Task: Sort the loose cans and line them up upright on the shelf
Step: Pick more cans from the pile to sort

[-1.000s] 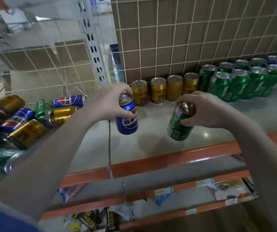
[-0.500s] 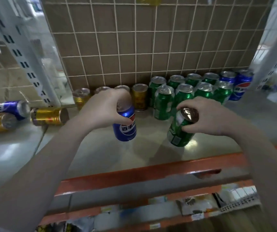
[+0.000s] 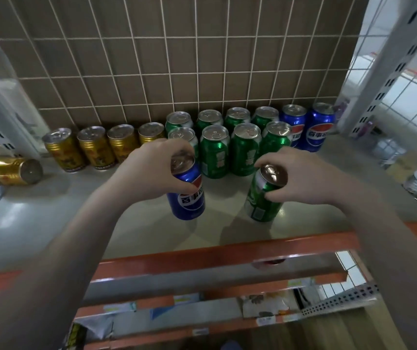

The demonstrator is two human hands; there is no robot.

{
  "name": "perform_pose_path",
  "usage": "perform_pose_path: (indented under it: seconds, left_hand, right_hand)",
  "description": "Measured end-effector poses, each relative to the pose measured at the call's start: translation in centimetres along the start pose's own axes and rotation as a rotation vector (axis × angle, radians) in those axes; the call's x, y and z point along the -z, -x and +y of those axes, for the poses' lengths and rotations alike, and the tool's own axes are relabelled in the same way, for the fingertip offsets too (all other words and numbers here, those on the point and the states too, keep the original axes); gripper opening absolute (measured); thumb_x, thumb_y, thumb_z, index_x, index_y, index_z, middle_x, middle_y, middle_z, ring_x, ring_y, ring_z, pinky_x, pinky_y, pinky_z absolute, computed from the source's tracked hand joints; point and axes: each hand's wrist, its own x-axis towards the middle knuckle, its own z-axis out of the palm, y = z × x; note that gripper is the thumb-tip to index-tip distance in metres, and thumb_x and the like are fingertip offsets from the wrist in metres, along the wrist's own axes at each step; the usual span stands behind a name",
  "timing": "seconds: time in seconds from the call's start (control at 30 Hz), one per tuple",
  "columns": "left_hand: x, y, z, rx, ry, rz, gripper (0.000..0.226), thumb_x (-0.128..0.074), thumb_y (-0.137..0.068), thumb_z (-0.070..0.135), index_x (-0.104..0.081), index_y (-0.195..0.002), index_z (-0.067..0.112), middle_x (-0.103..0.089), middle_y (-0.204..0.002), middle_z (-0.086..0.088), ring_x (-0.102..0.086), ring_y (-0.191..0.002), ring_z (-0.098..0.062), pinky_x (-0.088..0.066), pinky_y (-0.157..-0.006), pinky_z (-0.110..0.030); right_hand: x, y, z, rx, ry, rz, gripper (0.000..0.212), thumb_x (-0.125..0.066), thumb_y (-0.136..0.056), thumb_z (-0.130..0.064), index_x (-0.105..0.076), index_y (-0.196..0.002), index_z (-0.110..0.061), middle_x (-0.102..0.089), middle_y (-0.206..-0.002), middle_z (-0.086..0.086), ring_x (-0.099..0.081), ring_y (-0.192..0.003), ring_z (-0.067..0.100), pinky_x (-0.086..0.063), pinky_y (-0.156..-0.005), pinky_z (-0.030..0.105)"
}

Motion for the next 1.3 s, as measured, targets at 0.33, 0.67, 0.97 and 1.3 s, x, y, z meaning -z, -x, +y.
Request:
perform_pose_path:
  seconds: [0.33, 0.67, 0.97, 1.3]
  left_hand:
    - [0.7, 1.6, -0.8, 0.064, -0.050, -0.022, 0.060, -0.079, -0.068, 0.036, -0.050, -0.120, 0.032, -0.049, -0.108, 0.015, -0.049, -0.097, -0.009, -0.049, -0.066, -0.020]
    - [2.7, 4.9, -4.4, 0.167, -0.068, 0.058, 0.062, -0.081, -0.067, 0.033, -0.050, -0.120, 0.030, -0.050, -0.112, 0.011, -0.048, -0.101, -0.011, -0.052, -0.076, -0.029]
    - [2.6, 5.7, -6.1, 0.188, -0.092, 0.084, 0.063, -0.081, -0.066, 0.034, -0.050, -0.121, 0.031, -0.054, -0.120, 0.006, -0.051, -0.110, -0.017, -0.052, -0.080, -0.033]
    - [2.6, 5.7, -6.5, 0.172, -0.093, 0.089, 0.063, -0.081, -0.066, 0.036, -0.050, -0.121, 0.030, -0.053, -0.119, 0.007, -0.050, -0.107, -0.014, -0.046, -0.075, -0.027]
  right_hand:
    - [1.0, -3.0, -0.9, 0.185, -0.009, -0.072, 0.058, -0.075, -0.071, -0.030, -0.052, -0.123, -0.036, -0.051, -0.113, -0.007, -0.049, -0.103, 0.013, -0.045, -0.080, 0.028]
    - [1.2, -8.5, -6.1, 0.383, 0.057, -0.289, 0.061, -0.078, -0.071, -0.019, -0.052, -0.123, -0.038, -0.047, -0.119, -0.016, -0.044, -0.109, 0.006, -0.042, -0.089, 0.026]
    - [0.9, -8.7, -7.4, 0.235, 0.184, -0.185, 0.068, -0.059, -0.077, -0.061, -0.041, -0.135, -0.031, -0.048, -0.133, -0.004, -0.048, -0.115, 0.014, -0.044, -0.090, 0.029]
    - [1.2, -9.6, -9.0, 0.309, 0.339, -0.281, 0.055, -0.069, -0.079, -0.047, -0.051, -0.128, -0.030, -0.056, -0.111, -0.011, -0.051, -0.089, 0.006, -0.044, -0.072, 0.022]
